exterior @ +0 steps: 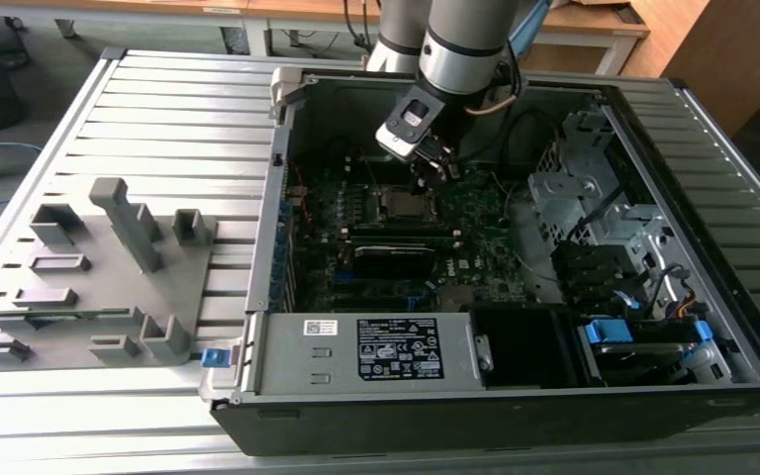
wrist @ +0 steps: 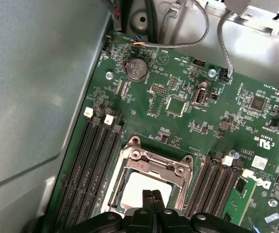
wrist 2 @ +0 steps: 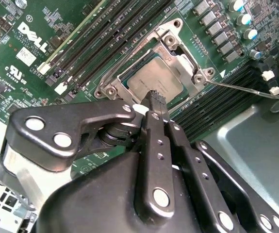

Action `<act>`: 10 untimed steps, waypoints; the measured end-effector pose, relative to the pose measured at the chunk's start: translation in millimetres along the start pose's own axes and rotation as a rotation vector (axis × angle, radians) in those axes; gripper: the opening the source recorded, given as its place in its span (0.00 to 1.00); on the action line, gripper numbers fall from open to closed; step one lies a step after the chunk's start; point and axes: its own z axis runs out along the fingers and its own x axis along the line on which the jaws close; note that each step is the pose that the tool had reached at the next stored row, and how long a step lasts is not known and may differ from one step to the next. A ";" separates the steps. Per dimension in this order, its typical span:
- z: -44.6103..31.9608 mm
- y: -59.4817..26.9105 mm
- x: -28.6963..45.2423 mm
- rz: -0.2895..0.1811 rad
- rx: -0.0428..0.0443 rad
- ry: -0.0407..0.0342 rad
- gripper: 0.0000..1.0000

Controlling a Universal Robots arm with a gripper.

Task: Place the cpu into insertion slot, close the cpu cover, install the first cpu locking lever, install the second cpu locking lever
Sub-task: 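Close the cpu cover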

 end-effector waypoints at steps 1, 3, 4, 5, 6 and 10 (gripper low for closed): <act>0.0 0.0 0.0 -0.012 0.0004 -0.0004 0.10; 0.0 0.0 0.0 -0.040 0.0017 -0.0014 0.10; 0.0 0.0 0.0 -0.052 0.0022 -0.0018 0.10; 0.0 0.0 0.0 -0.056 0.0023 -0.0019 0.10; 0.0 0.0 0.0 -0.056 0.0024 -0.0020 0.10; 0.0 0.0 0.0 -0.057 0.0024 -0.0020 0.10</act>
